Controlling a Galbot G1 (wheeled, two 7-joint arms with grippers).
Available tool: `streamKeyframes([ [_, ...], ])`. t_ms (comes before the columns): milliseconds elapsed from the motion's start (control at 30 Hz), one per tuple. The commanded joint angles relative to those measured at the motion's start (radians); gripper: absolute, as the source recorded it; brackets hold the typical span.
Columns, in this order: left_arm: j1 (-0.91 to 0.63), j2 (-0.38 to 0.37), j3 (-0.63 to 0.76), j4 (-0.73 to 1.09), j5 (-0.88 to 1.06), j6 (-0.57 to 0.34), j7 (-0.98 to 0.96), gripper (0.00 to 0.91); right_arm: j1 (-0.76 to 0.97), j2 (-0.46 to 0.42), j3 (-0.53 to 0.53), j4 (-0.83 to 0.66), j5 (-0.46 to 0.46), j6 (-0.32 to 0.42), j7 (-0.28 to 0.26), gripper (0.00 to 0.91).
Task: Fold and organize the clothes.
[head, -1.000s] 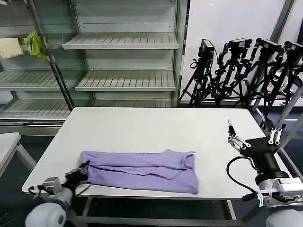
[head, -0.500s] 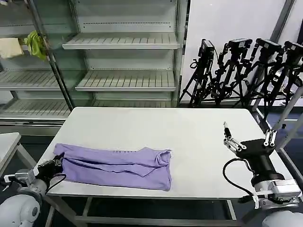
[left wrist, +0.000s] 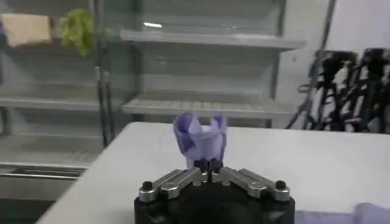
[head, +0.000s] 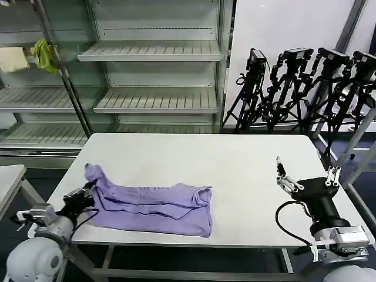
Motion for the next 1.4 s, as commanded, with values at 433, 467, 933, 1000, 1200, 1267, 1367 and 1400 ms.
streamKeyframes([
  [433,-0.085,-0.215,0.317,-0.025,0.058,0.001,-0.008,0.01,-0.039,0.045,-0.016,0.049,-0.038,0.0,0.003,0.907],
  [467,-0.087,-0.219,0.324,-0.023,0.061,0.001,-0.008,0.01,-0.039,0.047,-0.017,0.049,-0.039,0.001,0.003,0.907],
  [933,-0.115,-0.268,0.387,0.064,0.11,-0.01,0.003,0.01,-0.04,0.066,-0.042,0.049,-0.05,0.003,0.004,0.907],
  [1000,-0.113,-0.272,0.395,0.065,0.115,-0.011,0.003,0.01,-0.039,0.065,-0.043,0.049,-0.05,0.004,0.004,0.907],
  [1200,-0.111,-0.28,0.425,0.062,0.127,-0.011,0.003,0.01,-0.036,0.069,-0.046,0.049,-0.05,0.004,0.004,0.907],
  [1267,-0.11,-0.281,0.434,0.062,0.133,-0.011,0.002,0.01,-0.038,0.07,-0.046,0.049,-0.052,0.004,0.004,0.907],
  [1367,-0.105,-0.283,0.455,0.059,0.141,-0.011,0.003,0.01,-0.039,0.071,-0.044,0.049,-0.052,0.004,0.005,0.907],
  [1400,-0.104,-0.284,0.457,0.059,0.142,-0.011,0.003,0.01,-0.04,0.071,-0.044,0.049,-0.052,0.004,0.005,0.907],
])
